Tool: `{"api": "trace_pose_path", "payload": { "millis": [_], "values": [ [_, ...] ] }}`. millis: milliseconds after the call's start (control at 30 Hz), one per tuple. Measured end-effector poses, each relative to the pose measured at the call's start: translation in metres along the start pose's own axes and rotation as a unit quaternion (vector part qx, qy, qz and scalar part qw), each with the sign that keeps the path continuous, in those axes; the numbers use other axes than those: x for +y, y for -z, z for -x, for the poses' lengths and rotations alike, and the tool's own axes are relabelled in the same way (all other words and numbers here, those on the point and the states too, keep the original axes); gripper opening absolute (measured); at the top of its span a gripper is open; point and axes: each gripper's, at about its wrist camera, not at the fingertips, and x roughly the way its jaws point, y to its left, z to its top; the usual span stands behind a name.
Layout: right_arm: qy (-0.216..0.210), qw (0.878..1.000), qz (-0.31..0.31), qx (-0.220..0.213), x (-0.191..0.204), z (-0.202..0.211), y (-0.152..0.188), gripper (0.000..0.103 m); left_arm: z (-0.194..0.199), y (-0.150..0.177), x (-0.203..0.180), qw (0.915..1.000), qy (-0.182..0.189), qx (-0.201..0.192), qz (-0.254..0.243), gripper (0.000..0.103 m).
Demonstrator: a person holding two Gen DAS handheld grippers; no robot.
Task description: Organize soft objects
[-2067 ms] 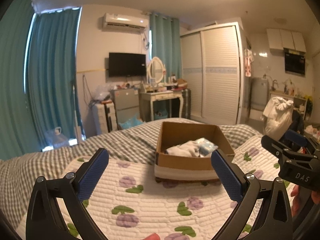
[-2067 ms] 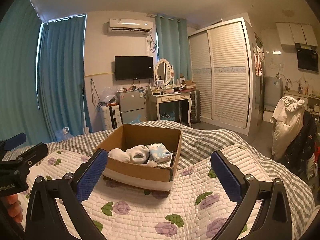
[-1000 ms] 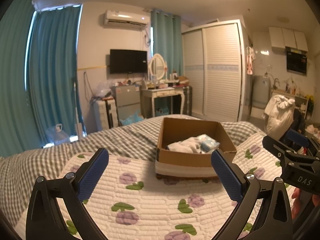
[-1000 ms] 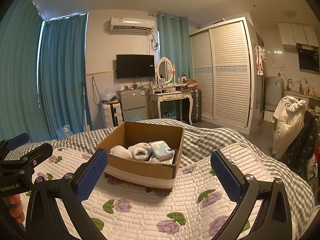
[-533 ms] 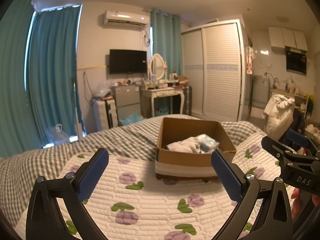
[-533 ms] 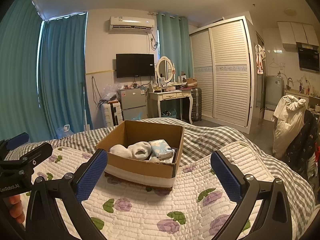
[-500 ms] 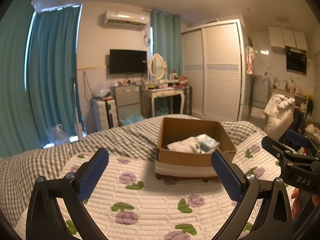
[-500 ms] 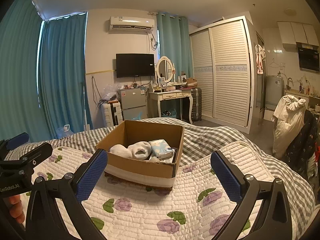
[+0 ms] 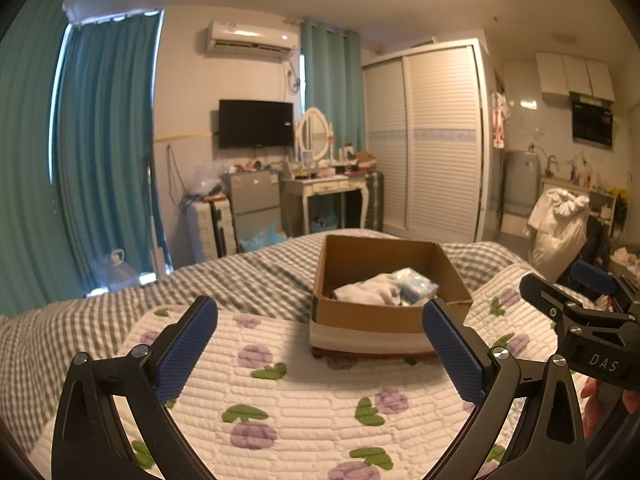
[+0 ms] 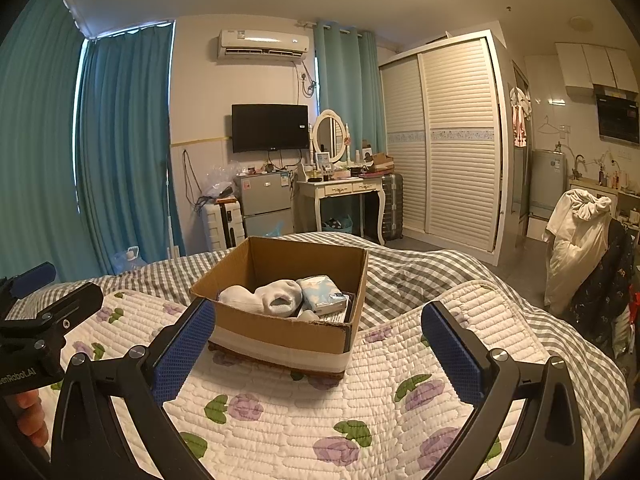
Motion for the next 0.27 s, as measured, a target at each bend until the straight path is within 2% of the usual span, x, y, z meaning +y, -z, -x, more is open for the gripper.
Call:
{"api": "trace_pose_path", "payload": {
  "millis": [267],
  "values": [
    [0.003, 1.0, 0.0, 0.003, 0.0006, -0.0009, 0.0034, 0.103, -0.0001, 0.0004, 0.0004, 1.0, -0.001, 0.001, 0.001, 0.103]
  ]
}}
